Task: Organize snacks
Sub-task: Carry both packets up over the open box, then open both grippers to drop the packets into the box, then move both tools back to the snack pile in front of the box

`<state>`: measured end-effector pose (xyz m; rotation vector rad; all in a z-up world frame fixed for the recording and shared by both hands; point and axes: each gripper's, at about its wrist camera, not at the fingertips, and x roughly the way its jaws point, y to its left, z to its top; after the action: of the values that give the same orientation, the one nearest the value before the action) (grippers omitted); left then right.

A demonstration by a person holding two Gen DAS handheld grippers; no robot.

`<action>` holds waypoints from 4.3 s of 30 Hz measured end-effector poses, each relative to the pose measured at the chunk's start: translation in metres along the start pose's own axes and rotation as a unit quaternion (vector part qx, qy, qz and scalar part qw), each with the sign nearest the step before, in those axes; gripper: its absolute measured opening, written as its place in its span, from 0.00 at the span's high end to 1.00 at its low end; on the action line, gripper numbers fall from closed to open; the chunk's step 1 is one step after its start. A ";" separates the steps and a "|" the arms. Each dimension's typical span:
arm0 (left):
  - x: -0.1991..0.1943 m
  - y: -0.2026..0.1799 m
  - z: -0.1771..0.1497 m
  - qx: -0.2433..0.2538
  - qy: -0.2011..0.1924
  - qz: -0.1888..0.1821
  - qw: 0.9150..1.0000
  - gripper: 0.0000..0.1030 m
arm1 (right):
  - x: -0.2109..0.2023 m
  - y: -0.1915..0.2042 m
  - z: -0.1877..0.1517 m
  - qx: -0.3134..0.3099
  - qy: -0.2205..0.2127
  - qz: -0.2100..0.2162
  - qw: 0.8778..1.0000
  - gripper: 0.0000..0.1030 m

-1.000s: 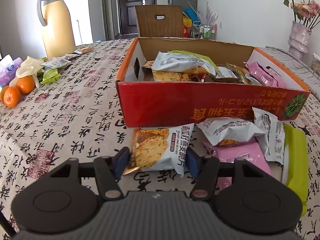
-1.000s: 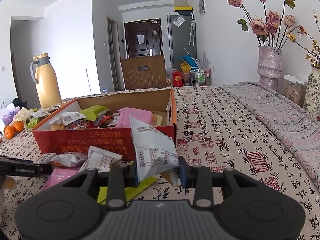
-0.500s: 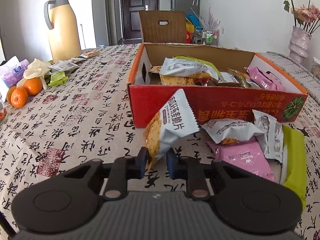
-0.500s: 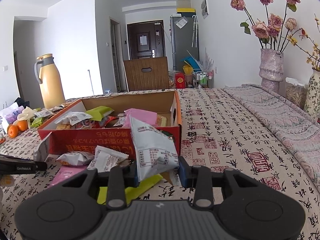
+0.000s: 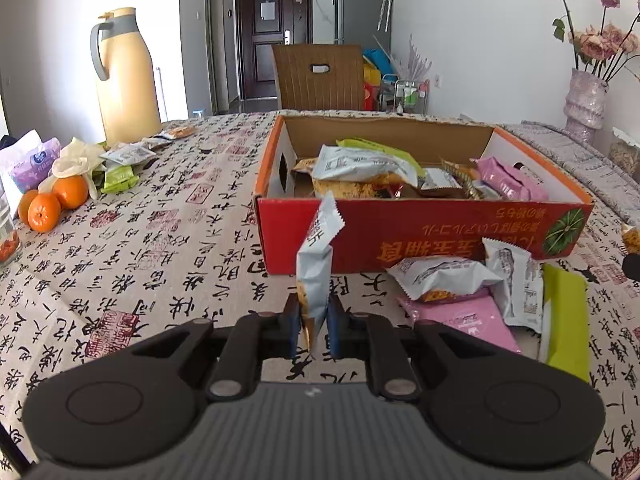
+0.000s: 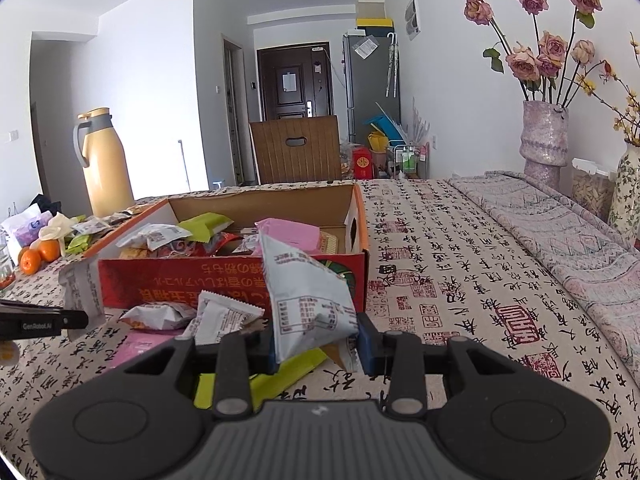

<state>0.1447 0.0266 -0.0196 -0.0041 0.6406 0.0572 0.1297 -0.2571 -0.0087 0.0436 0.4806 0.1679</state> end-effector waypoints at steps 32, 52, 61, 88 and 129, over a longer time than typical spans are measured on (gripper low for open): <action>-0.057 -0.022 0.038 0.015 -0.099 -0.042 0.994 0.87 | -0.009 0.015 0.015 -0.013 -0.025 0.025 0.999 0.66; 0.007 -0.058 0.114 0.010 -0.128 -0.070 0.989 0.87 | 0.082 0.027 0.087 -0.011 -0.048 0.023 0.998 0.66; 0.055 -0.050 0.120 -0.008 -0.115 -0.053 0.992 0.87 | 0.136 0.031 0.095 -0.013 -0.048 0.011 0.999 0.66; 0.062 -0.032 0.116 -0.053 -0.112 -0.007 0.992 0.00 | 0.136 0.015 0.086 0.014 -0.041 0.007 0.999 0.00; -0.028 -0.003 0.022 -0.050 -0.054 0.012 0.997 0.00 | 0.032 0.043 0.001 -0.020 0.071 -0.040 0.997 0.00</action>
<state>0.1356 0.0230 0.0143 -0.0902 0.5284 0.1118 0.1518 -0.2096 -0.0196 -0.0264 0.6189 0.1027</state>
